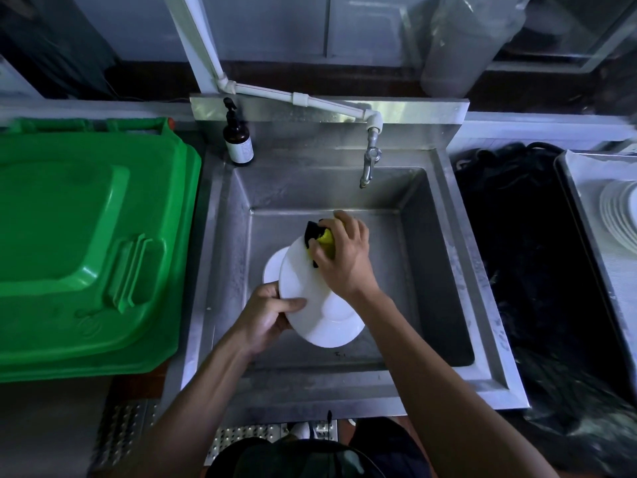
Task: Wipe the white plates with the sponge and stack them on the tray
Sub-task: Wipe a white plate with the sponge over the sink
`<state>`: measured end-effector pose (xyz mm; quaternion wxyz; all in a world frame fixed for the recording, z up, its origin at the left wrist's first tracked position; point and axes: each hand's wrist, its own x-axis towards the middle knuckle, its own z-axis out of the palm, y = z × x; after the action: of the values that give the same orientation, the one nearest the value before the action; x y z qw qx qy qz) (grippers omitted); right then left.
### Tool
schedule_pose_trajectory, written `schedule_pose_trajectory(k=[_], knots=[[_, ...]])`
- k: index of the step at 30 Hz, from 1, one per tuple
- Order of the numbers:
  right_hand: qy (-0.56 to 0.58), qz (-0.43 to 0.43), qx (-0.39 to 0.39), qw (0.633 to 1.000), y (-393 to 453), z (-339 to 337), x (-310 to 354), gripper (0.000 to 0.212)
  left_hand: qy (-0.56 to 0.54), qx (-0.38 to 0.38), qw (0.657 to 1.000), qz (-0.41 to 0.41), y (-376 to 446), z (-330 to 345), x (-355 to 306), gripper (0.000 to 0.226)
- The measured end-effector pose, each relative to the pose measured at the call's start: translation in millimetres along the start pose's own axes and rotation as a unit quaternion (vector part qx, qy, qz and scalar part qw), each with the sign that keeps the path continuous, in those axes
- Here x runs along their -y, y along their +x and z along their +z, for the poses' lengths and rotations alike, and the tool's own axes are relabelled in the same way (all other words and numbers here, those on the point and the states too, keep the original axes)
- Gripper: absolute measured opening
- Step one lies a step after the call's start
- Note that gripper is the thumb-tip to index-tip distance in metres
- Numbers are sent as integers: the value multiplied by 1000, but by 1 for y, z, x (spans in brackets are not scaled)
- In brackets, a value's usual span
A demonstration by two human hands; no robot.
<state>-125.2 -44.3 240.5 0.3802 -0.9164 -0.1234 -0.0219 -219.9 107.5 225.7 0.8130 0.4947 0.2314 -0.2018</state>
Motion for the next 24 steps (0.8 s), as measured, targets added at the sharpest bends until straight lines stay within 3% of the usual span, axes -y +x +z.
schedule_pose_trajectory(k=[12, 20, 24], knots=[[7, -137, 33, 990, -24, 15, 21, 35, 0, -17, 999, 45, 9, -10, -1, 38], [26, -99, 27, 994, -31, 19, 17, 44, -34, -6, 998, 55, 2, -15, 1, 37], [16, -65, 6, 998, -26, 18, 15, 48, -44, -18, 997, 53, 2, -15, -4, 50]])
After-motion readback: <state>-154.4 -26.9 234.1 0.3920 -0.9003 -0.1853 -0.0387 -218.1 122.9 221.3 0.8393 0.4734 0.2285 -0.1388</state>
